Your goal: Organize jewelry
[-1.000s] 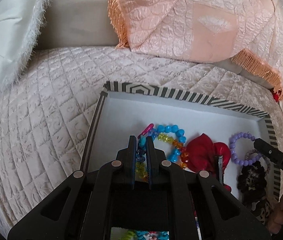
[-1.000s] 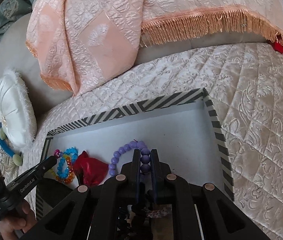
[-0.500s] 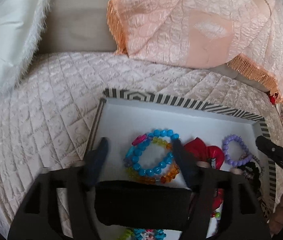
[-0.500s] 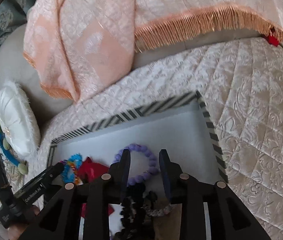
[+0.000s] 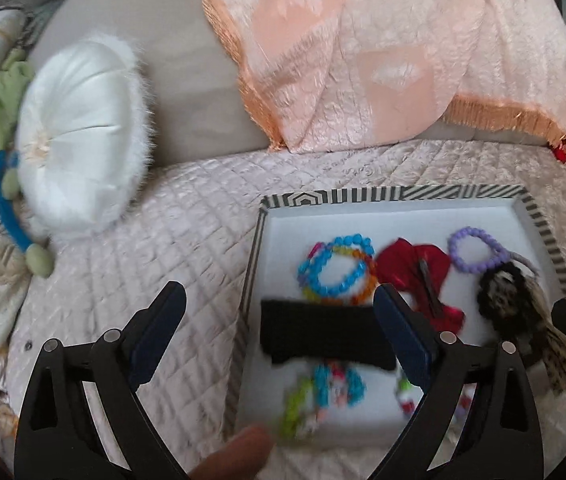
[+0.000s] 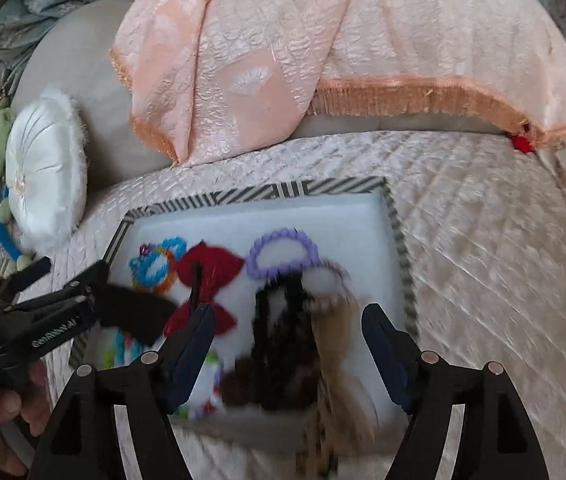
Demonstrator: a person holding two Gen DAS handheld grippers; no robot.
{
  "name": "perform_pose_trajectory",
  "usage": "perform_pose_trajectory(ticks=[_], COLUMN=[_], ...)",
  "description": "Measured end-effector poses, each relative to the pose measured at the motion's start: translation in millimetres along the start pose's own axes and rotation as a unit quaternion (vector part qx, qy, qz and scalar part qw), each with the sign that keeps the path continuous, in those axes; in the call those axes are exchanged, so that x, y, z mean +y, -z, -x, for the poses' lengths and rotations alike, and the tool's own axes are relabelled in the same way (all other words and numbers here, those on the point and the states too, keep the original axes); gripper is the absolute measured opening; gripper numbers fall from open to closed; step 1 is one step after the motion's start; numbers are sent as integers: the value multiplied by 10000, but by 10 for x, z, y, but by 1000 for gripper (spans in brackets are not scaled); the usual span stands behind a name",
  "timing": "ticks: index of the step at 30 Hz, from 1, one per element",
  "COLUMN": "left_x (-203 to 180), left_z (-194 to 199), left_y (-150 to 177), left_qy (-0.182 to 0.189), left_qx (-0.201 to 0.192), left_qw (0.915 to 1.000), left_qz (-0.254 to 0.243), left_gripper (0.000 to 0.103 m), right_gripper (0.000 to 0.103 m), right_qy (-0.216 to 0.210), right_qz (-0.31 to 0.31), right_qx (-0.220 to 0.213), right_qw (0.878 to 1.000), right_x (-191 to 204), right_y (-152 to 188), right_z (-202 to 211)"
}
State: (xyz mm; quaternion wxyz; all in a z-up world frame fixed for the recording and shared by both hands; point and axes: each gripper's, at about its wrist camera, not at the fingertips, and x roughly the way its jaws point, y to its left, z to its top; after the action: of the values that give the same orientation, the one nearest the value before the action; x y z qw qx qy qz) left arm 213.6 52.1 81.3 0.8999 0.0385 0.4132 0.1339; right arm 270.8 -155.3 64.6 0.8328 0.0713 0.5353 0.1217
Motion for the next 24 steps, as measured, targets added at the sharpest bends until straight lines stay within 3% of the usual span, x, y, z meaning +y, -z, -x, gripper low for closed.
perform_pose_trajectory(ticks=[7, 10, 15, 24], left_x=[116, 60, -106, -130], left_z=[511, 624, 546, 489], left_y=[560, 745, 840, 814], left_qy=[736, 1117, 981, 1013], left_qx=[66, 105, 241, 310], left_qw=[9966, 9931, 9948, 9941], left_qz=[365, 336, 130, 235], left_gripper=[95, 95, 95, 95], right_gripper=[74, 74, 74, 74], right_qy=[334, 396, 462, 505], right_qz=[562, 614, 779, 583], right_qx=[-201, -100, -157, -264], right_qw=[9977, 9973, 9958, 9967], right_x=[154, 169, 215, 136], right_y=[501, 754, 887, 823], right_z=[463, 506, 546, 542])
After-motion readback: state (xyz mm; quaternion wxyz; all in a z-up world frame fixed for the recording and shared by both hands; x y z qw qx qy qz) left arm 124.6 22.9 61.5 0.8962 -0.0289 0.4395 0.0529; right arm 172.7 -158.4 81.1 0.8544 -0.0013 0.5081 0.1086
